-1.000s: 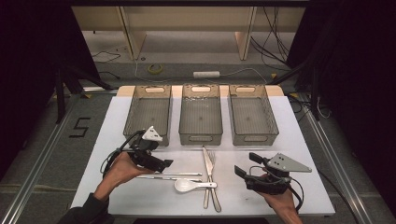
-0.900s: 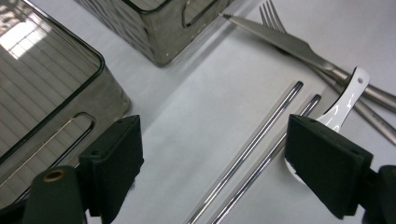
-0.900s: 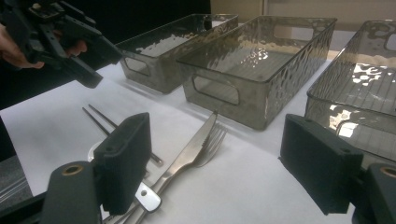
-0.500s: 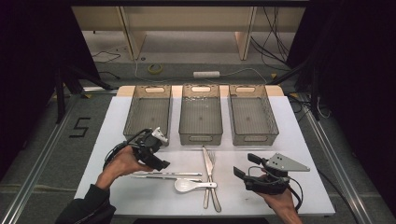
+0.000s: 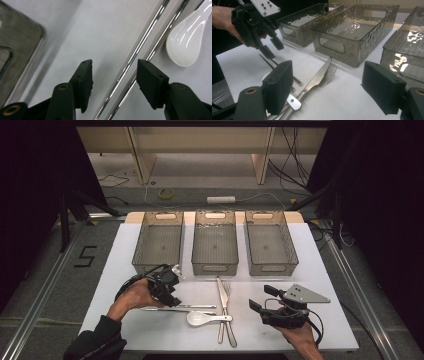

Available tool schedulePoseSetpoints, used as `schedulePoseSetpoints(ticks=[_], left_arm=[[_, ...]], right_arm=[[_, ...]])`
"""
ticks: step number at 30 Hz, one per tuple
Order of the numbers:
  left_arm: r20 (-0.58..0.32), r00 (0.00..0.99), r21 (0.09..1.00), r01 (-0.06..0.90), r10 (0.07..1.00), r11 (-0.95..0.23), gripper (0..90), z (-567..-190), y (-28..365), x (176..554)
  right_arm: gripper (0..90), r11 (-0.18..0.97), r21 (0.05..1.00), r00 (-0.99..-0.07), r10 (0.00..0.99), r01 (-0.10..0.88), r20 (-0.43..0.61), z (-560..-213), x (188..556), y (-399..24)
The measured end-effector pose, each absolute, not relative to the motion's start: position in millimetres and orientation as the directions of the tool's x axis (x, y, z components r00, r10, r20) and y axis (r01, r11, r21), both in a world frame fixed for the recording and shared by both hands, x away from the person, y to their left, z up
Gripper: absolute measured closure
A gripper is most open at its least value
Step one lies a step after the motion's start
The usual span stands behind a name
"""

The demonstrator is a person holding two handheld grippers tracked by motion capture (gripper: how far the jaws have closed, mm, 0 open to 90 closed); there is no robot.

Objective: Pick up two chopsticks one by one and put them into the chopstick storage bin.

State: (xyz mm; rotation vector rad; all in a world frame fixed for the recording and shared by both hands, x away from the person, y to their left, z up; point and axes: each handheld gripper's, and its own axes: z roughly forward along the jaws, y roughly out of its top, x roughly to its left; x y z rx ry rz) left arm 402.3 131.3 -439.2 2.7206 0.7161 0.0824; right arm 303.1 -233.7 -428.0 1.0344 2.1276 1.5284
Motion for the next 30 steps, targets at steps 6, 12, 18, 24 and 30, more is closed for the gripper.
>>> schedulePoseSetpoints(ticks=[6, 12, 18, 24, 30], left_arm=[[-0.023, 0.884, 0.281, 0.453, 0.466, -0.846, 52.3, -447, 129, 404], [-0.022, 0.897, 0.250, 0.432, 0.441, -0.867, 59.0, -454, 123, 402], [-0.012, 0.910, 0.221, 0.406, 0.414, -0.887, 64.9, -456, 122, 404], [-0.016, 0.921, 0.212, 0.385, 0.390, -0.898, 68.3, -458, 119, 403], [-0.014, 0.928, 0.204, 0.368, 0.373, -0.907, 69.7, -458, 117, 403]], right_arm=[[25.9, 0.168, 0.914, -0.687, 0.712, 0.369, 0.147, -428, 303, -233], [26.0, 0.170, 0.914, -0.687, 0.712, 0.369, 0.145, -428, 303, -234], [26.1, 0.171, 0.913, -0.688, 0.711, 0.371, 0.146, -428, 304, -233], [26.2, 0.174, 0.911, -0.688, 0.710, 0.373, 0.147, -429, 304, -233], [26.3, 0.177, 0.910, -0.690, 0.709, 0.375, 0.147, -429, 304, -233]])
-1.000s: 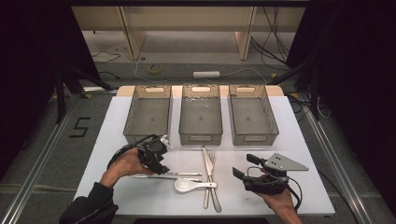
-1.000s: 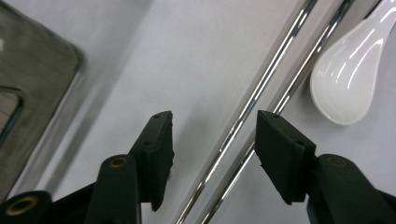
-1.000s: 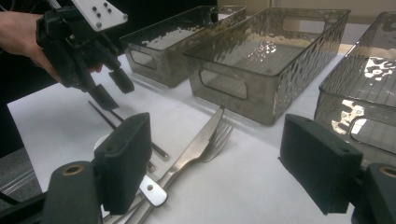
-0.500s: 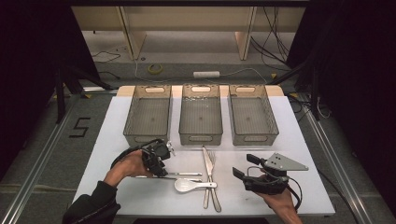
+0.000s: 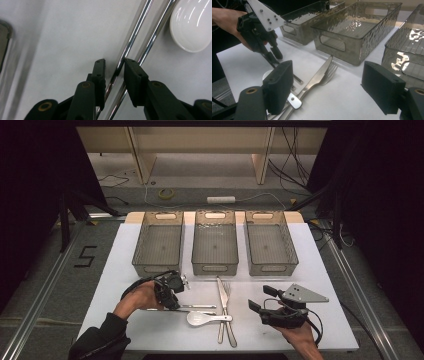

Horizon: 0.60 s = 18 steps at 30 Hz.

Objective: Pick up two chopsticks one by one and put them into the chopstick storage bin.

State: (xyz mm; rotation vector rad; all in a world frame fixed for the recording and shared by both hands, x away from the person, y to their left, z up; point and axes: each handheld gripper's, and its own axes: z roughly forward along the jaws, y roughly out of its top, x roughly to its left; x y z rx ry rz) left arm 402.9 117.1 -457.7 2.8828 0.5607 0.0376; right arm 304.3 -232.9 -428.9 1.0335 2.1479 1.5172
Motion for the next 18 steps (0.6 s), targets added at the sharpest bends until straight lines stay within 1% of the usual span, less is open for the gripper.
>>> schedulePoseSetpoints(ticks=[2, 4, 11, 18], left_arm=[[-0.009, 0.930, 0.201, 0.363, 0.369, -0.910, 70.6, -457.9, 116.4, 402.2], [0.001, 0.931, 0.176, 0.358, 0.364, -0.917, 72.3, -459.7, 116.0, 402.3], [0.001, 0.931, 0.181, 0.360, 0.366, -0.915, 74.9, -459.6, 116.3, 402.7], [0.004, 0.940, 0.174, 0.334, 0.340, -0.926, 78.0, -459.5, 116.2, 402.0]], right_arm=[[26.3, 0.177, 0.910, -0.690, 0.709, 0.376, 0.147, -428.9, 304.4, -232.9], [26.3, 0.177, 0.909, -0.689, 0.710, 0.377, 0.147, -428.9, 304.3, -232.8], [26.5, 0.177, 0.909, -0.689, 0.710, 0.377, 0.147, -428.8, 304.4, -233.0], [26.7, 0.179, 0.908, -0.689, 0.710, 0.378, 0.147, -428.8, 304.4, -232.8]])
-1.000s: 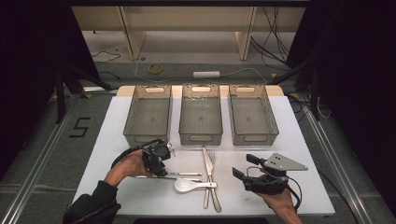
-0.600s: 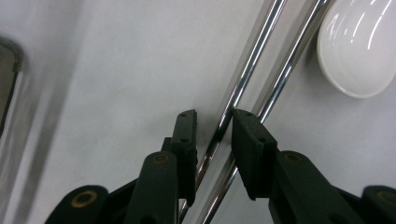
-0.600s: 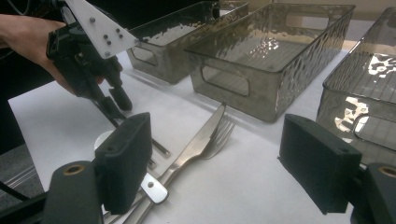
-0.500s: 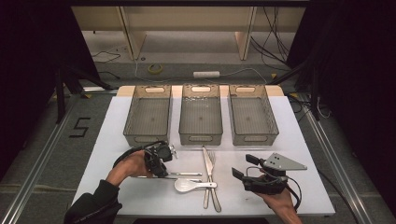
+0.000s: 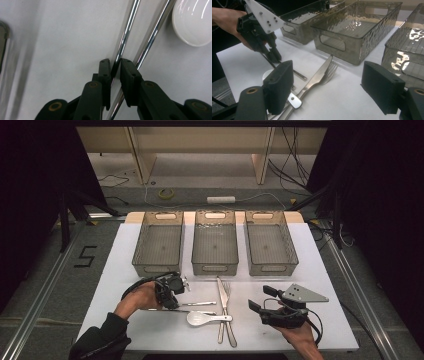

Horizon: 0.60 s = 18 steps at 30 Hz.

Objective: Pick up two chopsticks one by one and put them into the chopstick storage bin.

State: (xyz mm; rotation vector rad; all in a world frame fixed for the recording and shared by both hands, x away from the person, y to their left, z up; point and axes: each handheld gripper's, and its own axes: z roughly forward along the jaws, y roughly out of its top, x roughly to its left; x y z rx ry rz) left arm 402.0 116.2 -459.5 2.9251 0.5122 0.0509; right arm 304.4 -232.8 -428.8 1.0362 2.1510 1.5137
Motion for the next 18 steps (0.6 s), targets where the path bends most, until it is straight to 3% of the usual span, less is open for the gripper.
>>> schedulePoseSetpoints(ticks=[18], left_arm=[[0.013, 0.962, 0.182, 0.264, 0.271, -0.947, 84.6, -459.8, 117.2, 399.9]], right_arm=[[26.8, 0.186, 0.906, -0.690, 0.709, 0.380, 0.144, -428.8, 304.6, -232.0]])
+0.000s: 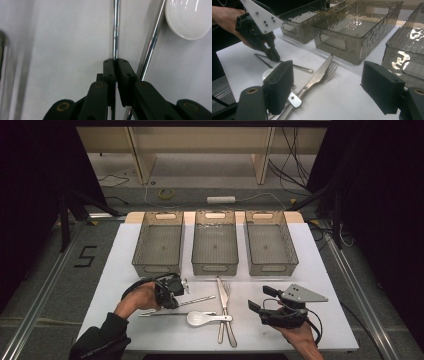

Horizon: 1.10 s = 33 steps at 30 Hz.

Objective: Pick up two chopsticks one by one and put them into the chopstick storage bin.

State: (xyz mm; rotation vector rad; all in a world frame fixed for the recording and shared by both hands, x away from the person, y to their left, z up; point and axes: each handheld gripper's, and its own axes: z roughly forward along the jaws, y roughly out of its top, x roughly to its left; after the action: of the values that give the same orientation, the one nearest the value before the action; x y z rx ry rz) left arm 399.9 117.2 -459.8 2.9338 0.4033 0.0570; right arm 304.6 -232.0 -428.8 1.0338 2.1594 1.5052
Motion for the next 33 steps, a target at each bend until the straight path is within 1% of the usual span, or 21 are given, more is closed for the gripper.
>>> schedulePoseSetpoints(ticks=[3, 7, 11, 13, 15, 16, 19, 20, 25, 28, 30, 31, 33], left_arm=[[0.015, 0.966, 0.182, 0.250, 0.257, -0.951, 84.9, -459, 118, 400], [0.022, 0.964, 0.198, 0.257, 0.266, -0.946, 85.2, -459, 119, 400], [0.050, 0.962, 0.210, 0.253, 0.269, -0.944, 85.4, -457, 120, 400], [0.052, 0.957, 0.225, 0.266, 0.284, -0.937, 85.4, -455, 121, 399], [0.053, 0.960, 0.217, 0.257, 0.275, -0.942, 85.4, -453, 121, 399], [0.065, 0.958, 0.236, 0.256, 0.278, -0.938, 85.4, -450, 121, 397], [0.079, 0.955, 0.246, 0.259, 0.286, -0.934, 85.4, -445, 121, 397], [0.084, 0.950, 0.266, 0.270, 0.301, -0.926, 85.4, -440, 121, 396], [0.104, 0.947, 0.302, 0.261, 0.304, -0.917, 85.4, -428, 124, 395], [0.102, 0.923, 0.385, 0.308, 0.372, -0.870, 85.4, -415, 127, 395], [0.097, 0.907, 0.430, 0.334, 0.410, -0.839, 85.3, -407, 133, 397], [0.097, 0.907, 0.430, 0.334, 0.410, -0.839, 85.4, -407, 133, 397], [0.091, 0.885, 0.485, 0.361, 0.456, -0.796, 85.3, -397, 141, 399]], right_arm=[[26.8, 0.188, 0.905, -0.691, 0.709, 0.382, 0.144, -429, 305, -232], [26.8, 0.190, 0.905, -0.691, 0.709, 0.381, 0.143, -429, 305, -232], [26.9, 0.189, 0.906, -0.691, 0.709, 0.379, 0.141, -428, 305, -232], [26.9, 0.189, 0.906, -0.691, 0.709, 0.378, 0.141, -429, 305, -232], [26.9, 0.189, 0.905, -0.691, 0.709, 0.381, 0.142, -429, 305, -232], [26.9, 0.190, 0.905, -0.692, 0.708, 0.380, 0.141, -429, 305, -232], [26.9, 0.191, 0.906, -0.693, 0.707, 0.378, 0.140, -428, 305, -232], [26.9, 0.191, 0.905, -0.691, 0.708, 0.381, 0.142, -429, 305, -232], [26.9, 0.185, 0.908, -0.691, 0.709, 0.376, 0.142, -428, 305, -233], [26.9, 0.185, 0.907, -0.691, 0.709, 0.378, 0.143, -428, 305, -232], [26.9, 0.185, 0.907, -0.690, 0.710, 0.378, 0.143, -428, 305, -233], [26.9, 0.185, 0.907, -0.690, 0.710, 0.378, 0.143, -428, 305, -233], [26.9, 0.185, 0.906, -0.688, 0.711, 0.381, 0.145, -429, 305, -233]])
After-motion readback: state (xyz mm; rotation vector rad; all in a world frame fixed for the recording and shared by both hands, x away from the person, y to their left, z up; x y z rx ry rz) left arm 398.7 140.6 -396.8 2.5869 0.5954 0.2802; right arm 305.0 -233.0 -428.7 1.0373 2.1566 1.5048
